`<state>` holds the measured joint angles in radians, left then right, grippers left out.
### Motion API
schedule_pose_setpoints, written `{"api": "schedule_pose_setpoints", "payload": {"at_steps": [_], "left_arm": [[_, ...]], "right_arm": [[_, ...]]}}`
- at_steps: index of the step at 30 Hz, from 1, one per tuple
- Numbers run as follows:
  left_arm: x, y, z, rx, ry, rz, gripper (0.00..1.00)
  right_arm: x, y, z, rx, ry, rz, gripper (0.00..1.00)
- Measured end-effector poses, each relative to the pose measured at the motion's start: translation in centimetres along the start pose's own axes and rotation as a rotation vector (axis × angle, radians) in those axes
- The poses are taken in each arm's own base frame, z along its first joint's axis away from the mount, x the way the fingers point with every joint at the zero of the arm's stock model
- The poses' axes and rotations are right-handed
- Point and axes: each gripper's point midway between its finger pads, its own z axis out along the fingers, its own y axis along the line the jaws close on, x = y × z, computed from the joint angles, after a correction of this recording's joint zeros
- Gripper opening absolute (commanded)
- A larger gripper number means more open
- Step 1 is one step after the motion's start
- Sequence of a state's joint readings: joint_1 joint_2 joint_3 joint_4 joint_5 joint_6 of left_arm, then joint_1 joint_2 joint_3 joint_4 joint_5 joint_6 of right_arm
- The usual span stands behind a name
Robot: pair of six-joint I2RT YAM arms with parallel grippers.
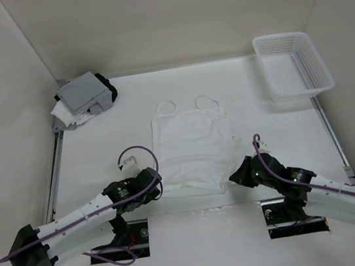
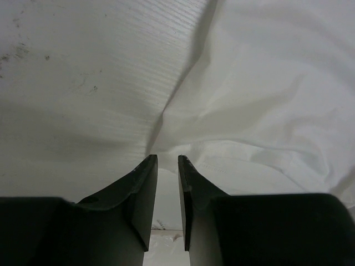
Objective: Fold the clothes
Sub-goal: Flatten the tank top out, then fold the tank top
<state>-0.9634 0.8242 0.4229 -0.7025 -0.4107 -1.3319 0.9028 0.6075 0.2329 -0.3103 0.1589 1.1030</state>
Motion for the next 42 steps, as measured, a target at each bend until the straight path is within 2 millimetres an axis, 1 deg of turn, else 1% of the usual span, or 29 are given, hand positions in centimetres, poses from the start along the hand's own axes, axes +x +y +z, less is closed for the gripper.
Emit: {"api": "schedule_pose_setpoints", "payload": {"at_steps": [1, 5, 10, 14, 16, 18, 20, 23, 25, 27, 30, 32, 34, 36, 38, 40, 42], "left_arm": [[0.1, 0.1, 0.1, -0.007, 0.002, 0.003, 0.27], [0.3, 0.4, 0.4, -0.027, 0.008, 0.008, 0.27], [0.6, 0.7, 0.8, -0.044, 0.014, 0.013, 0.24], [1.0, 1.3, 1.2, -0.068, 0.023, 0.025, 0.22], [1.2, 1.5, 1.3, -0.074, 0.024, 0.03, 0.18], [1.3, 1.3, 1.4, -0.064, 0.024, 0.025, 0.1], [1.3, 1.1, 1.5, -0.054, 0.023, 0.024, 0.05], [1.3, 0.8, 1.2, -0.023, 0.019, 0.018, 0.0], [0.7, 0.0, 0.4, 0.038, 0.0, -0.007, 0.0], [-0.4, -1.0, -0.8, 0.118, -0.032, -0.045, 0.0], [-2.4, -1.9, -3.1, 0.221, -0.094, -0.111, 0.0], [-3.5, -2.0, -4.3, 0.264, -0.13, -0.149, 0.0], [-4.2, -1.8, -4.9, 0.276, -0.157, -0.172, 0.0], [-4.4, -1.3, -4.9, 0.262, -0.168, -0.175, 0.0], [-4.6, -0.8, -4.9, 0.244, -0.18, -0.17, 0.0], [-5.2, -0.6, -5.2, 0.239, -0.206, -0.169, 0.0], [-6.5, -1.1, -6.2, 0.251, -0.252, -0.177, 0.0]], "right_arm": [[0.0, 0.1, 0.0, -0.004, -0.002, 0.001, 0.03], [-0.1, 0.2, -0.1, -0.011, -0.005, 0.002, 0.03], [-0.1, 0.2, -0.1, -0.011, -0.005, 0.002, 0.03], [-0.3, 0.2, -0.1, -0.012, -0.011, 0.007, 0.03], [-0.4, 0.3, -0.2, -0.014, -0.015, 0.009, 0.03], [-0.5, 0.3, -0.2, -0.015, -0.017, 0.011, 0.03], [-0.5, 0.3, -0.2, -0.017, -0.019, 0.011, 0.03], [-0.5, 0.2, -0.3, -0.015, -0.018, 0.011, 0.01], [-0.5, 0.1, -0.5, -0.011, -0.016, 0.011, 0.0], [-0.4, 0.0, -1.0, -0.006, -0.009, 0.007, 0.0], [-0.2, 0.6, -2.3, -0.024, 0.006, 0.001, 0.0], [-0.1, 1.2, -3.3, -0.042, 0.014, 0.0, 0.0], [-0.1, 1.7, -4.1, -0.052, 0.023, 0.004, 0.0], [0.2, 1.7, -4.7, -0.042, 0.037, 0.008, 0.0], [0.8, 1.2, -5.1, -0.023, 0.057, 0.009, 0.0], [1.4, 0.7, -5.6, -0.008, 0.076, 0.007, 0.0], [1.4, 0.4, -6.0, 0.007, 0.071, 0.005, 0.0]]}}
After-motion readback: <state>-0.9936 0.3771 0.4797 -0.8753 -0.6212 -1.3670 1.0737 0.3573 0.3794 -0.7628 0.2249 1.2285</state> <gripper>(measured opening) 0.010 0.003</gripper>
